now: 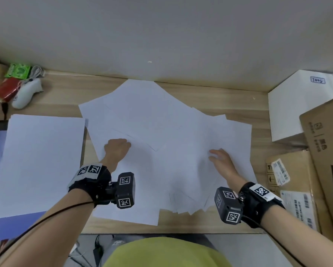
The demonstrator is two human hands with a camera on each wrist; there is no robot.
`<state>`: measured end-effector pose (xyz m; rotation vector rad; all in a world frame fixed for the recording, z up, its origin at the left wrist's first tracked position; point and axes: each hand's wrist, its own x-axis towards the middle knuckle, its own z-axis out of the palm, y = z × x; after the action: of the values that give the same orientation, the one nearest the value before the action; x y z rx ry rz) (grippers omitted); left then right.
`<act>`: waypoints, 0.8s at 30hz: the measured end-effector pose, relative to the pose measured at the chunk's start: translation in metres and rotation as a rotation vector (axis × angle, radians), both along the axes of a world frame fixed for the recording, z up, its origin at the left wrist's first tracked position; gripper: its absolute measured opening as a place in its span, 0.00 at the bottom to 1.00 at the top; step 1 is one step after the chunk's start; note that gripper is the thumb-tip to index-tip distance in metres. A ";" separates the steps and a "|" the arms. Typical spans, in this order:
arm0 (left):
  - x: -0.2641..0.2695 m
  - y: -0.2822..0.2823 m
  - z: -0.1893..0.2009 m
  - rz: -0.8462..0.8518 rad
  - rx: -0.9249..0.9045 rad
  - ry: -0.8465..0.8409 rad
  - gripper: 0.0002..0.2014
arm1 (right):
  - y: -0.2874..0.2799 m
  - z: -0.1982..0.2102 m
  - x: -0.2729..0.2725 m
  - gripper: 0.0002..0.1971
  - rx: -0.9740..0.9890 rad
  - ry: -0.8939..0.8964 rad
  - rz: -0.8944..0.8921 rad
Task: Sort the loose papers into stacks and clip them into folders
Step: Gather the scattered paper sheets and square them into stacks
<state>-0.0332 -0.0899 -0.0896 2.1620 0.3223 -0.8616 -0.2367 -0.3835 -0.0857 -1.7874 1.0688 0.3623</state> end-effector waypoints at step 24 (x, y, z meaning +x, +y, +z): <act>0.031 -0.101 -0.017 0.289 0.161 0.176 0.61 | -0.023 -0.001 -0.013 0.18 0.041 0.021 0.293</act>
<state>-0.0020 -0.1909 -0.1064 2.1179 0.7961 -0.8847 -0.2497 -0.4065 -0.0864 -1.9096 0.8074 0.5770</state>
